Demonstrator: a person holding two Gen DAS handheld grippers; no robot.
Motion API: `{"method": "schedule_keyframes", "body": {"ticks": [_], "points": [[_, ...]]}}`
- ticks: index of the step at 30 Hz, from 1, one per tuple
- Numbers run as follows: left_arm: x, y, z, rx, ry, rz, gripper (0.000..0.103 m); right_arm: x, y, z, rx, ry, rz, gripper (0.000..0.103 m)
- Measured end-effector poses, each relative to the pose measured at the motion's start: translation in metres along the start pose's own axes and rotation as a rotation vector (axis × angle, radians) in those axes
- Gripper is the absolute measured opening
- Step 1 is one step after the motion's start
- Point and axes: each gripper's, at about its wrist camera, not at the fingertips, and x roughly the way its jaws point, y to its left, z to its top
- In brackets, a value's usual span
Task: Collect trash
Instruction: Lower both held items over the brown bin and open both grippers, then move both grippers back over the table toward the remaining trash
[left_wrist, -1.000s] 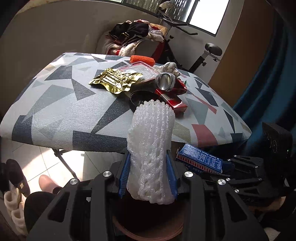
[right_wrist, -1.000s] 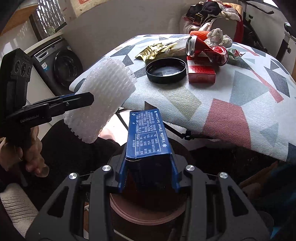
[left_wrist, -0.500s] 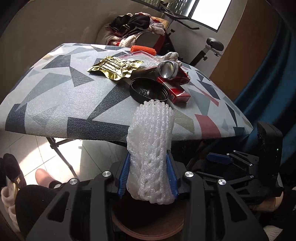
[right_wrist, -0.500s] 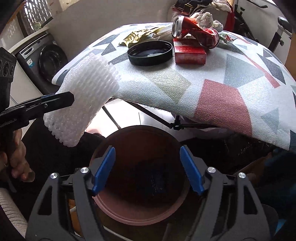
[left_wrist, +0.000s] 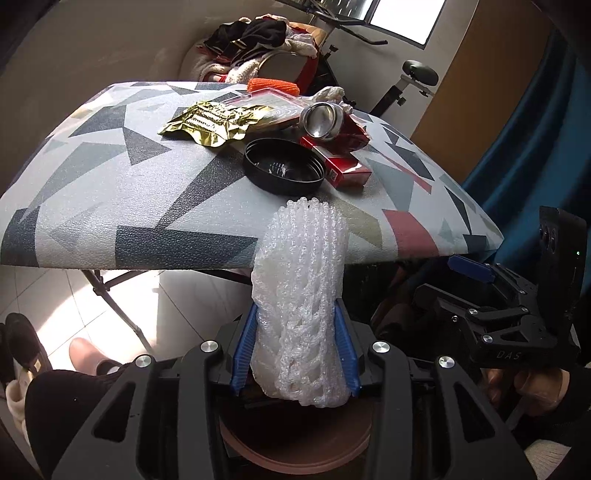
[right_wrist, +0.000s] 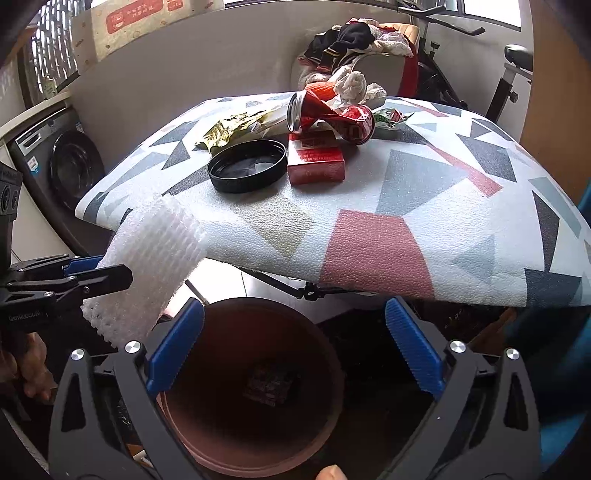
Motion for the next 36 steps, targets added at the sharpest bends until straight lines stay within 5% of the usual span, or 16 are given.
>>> {"method": "schedule_keyframes", "body": {"ticks": [2, 6, 10, 23, 36], "points": [[0.002, -0.001, 0.0, 0.007, 0.005, 0.007, 0.049, 0.0, 0.002, -0.001, -0.007, 0.0, -0.004, 0.097], [0.0, -0.002, 0.0, 0.014, -0.021, 0.024, 0.082, -0.001, 0.002, 0.0, -0.008, -0.006, -0.007, 0.097], [-0.002, 0.001, 0.003, -0.001, -0.033, 0.066, 0.095, 0.0, -0.001, -0.001, 0.006, -0.009, -0.01, 0.097], [-0.013, 0.01, 0.04, 0.051, -0.14, 0.167, 0.097, 0.002, -0.01, 0.015, 0.048, -0.029, -0.006, 0.097], [-0.044, 0.037, 0.113, 0.085, -0.272, 0.212, 0.097, -0.008, -0.041, 0.075, 0.106, -0.072, -0.026, 0.097]]}}
